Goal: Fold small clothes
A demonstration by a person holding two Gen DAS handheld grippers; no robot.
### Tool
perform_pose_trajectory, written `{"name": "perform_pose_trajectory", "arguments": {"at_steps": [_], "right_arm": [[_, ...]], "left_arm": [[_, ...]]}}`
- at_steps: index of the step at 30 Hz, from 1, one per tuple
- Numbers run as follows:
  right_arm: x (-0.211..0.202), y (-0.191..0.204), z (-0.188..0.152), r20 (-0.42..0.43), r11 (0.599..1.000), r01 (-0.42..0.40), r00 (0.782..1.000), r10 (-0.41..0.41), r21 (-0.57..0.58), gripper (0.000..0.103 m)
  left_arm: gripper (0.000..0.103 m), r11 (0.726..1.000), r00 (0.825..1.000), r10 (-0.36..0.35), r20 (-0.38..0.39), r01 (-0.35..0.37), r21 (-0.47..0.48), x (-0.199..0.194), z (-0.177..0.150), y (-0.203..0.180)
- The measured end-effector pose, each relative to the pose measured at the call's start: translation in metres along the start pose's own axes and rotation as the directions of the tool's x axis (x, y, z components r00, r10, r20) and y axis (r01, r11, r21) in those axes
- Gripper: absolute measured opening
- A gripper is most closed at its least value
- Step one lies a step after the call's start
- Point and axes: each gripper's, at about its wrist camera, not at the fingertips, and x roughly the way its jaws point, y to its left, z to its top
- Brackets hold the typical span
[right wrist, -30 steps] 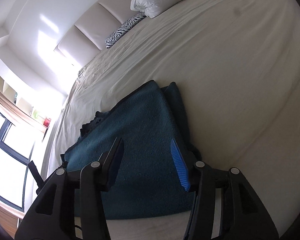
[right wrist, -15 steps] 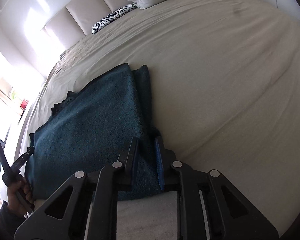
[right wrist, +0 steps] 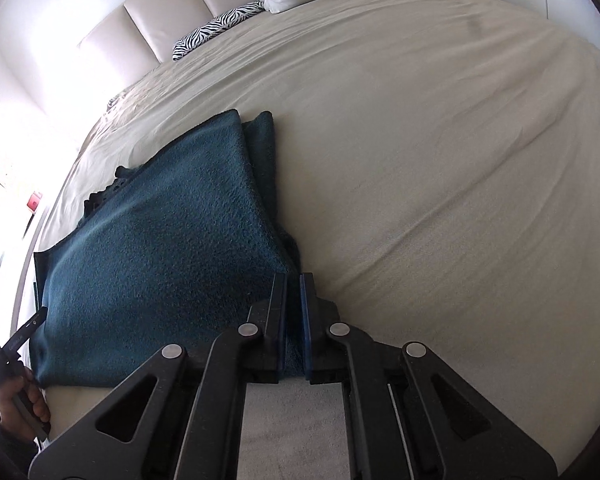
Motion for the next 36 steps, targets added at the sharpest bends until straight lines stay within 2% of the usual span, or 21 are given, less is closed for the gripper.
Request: {"name": "perform_pose_trajectory", "arguments": {"at_steps": [4, 5, 6, 7, 9, 10, 11, 12, 14, 16, 18, 19, 21, 23, 24, 26, 28, 30, 33, 34, 36], "right_arm": [[0.003, 0.001, -0.001, -0.006, 1.0, -0.001, 1.0, 0.001, -0.006, 0.005], [0.0, 0.002, 0.0, -0.005, 1.0, 0.004, 1.0, -0.005, -0.01, 0.01], [-0.005, 0.004, 0.002, -0.002, 1.0, 0.024, 1.0, -0.024, -0.012, 0.02], [-0.012, 0.008, 0.003, 0.009, 0.998, 0.067, 0.998, -0.067, -0.016, 0.024], [-0.03, 0.02, 0.006, 0.067, 0.994, 0.112, 0.992, -0.111, -0.016, 0.027], [-0.039, 0.029, 0.008, 0.092, 0.995, 0.103, 0.991, -0.101, -0.016, 0.028], [-0.046, 0.039, 0.01, 0.112, 0.998, 0.066, 0.992, -0.062, -0.026, 0.031], [-0.05, 0.052, 0.01, 0.126, 0.999, 0.016, 0.992, -0.01, -0.042, 0.042], [-0.048, 0.08, 0.008, 0.107, 0.991, -0.117, 0.986, 0.124, -0.072, 0.053], [-0.03, 0.108, 0.002, 0.016, 0.958, -0.273, 0.961, 0.276, -0.085, 0.053], [-0.005, 0.13, -0.007, -0.085, 0.926, -0.37, 0.928, 0.364, -0.077, 0.053], [0.01, 0.137, -0.012, -0.137, 0.914, -0.399, 0.912, 0.386, -0.075, 0.053], [0.036, 0.135, -0.021, -0.207, 0.932, -0.361, 0.916, 0.345, -0.043, 0.049], [0.041, 0.117, -0.025, -0.176, 0.904, -0.427, 0.888, 0.425, 0.029, 0.047], [0.038, 0.106, -0.025, -0.155, 0.899, -0.434, 0.885, 0.438, 0.066, 0.047], [0.029, 0.083, -0.024, -0.108, 0.904, -0.41, 0.9, 0.422, 0.117, 0.047], [0.012, 0.065, -0.023, -0.061, 0.922, -0.359, 0.927, 0.37, 0.143, 0.05], [-0.004, 0.055, -0.022, -0.025, 0.922, -0.351, 0.933, 0.359, 0.165, 0.052], [-0.014, 0.06, -0.026, -0.033, 0.901, -0.398, 0.912, 0.409, 0.171, 0.052], [-0.016, 0.065, -0.028, -0.044, 0.889, -0.425, 0.898, 0.438, 0.168, 0.052], [-0.016, 0.08, -0.032, -0.068, 0.864, -0.475, 0.869, 0.49, 0.166, 0.052]], "left_arm": [[0.068, 1.0, 1.0, 0.009, -0.002, -0.009, -0.006, -0.007, -0.002, -0.002], [0.068, 1.0, 1.0, 0.007, 0.001, -0.007, -0.005, -0.008, -0.002, -0.002], [0.068, 1.0, 1.0, 0.003, 0.008, -0.003, -0.005, -0.008, -0.005, -0.002], [0.068, 1.0, 1.0, -0.003, 0.012, 0.003, -0.009, -0.007, -0.006, 0.0], [0.069, 1.0, 1.0, -0.017, 0.018, 0.017, -0.02, -0.004, -0.007, 0.002], [0.069, 1.0, 1.0, -0.02, 0.021, 0.02, -0.022, -0.004, -0.007, 0.003], [0.069, 1.0, 1.0, -0.019, 0.023, 0.019, -0.021, -0.004, -0.008, 0.003], [0.069, 1.0, 1.0, -0.018, 0.025, 0.018, -0.019, -0.005, -0.008, 0.002], [0.069, 1.0, 0.999, -0.022, 0.025, 0.022, -0.021, -0.006, -0.008, 0.003], [0.069, 0.999, 0.999, -0.03, 0.024, 0.031, -0.027, -0.009, -0.007, 0.006], [0.069, 0.999, 0.999, -0.04, 0.024, 0.041, -0.028, -0.014, -0.009, 0.008], [0.068, 0.998, 0.999, -0.046, 0.026, 0.047, -0.029, -0.017, -0.01, 0.009], [0.068, 0.998, 0.998, -0.052, 0.04, 0.054, -0.042, -0.028, -0.014, 0.016], [0.068, 0.995, 0.999, -0.02, 0.041, 0.024, -0.092, -0.04, -0.02, 0.03], [0.068, 0.989, 0.999, -0.027, 0.038, 0.033, -0.146, -0.046, -0.024, 0.042], [0.068, 0.963, 0.997, -0.049, 0.064, 0.064, -0.261, -0.063, -0.035, 0.07], [0.068, 0.944, 0.995, -0.066, 0.079, 0.088, -0.318, -0.076, -0.044, 0.087], [0.069, 0.925, 0.99, -0.128, 0.066, 0.143, -0.351, -0.079, -0.048, 0.095], [0.069, 0.859, 0.957, -0.287, 0.047, 0.278, -0.43, -0.07, -0.051, 0.1], [0.069, 0.845, 0.951, -0.307, 0.037, 0.29, -0.448, -0.066, -0.05, 0.1], [0.07, 0.849, 0.947, -0.321, 0.02, 0.297, -0.438, -0.061, -0.044, 0.095]]}}
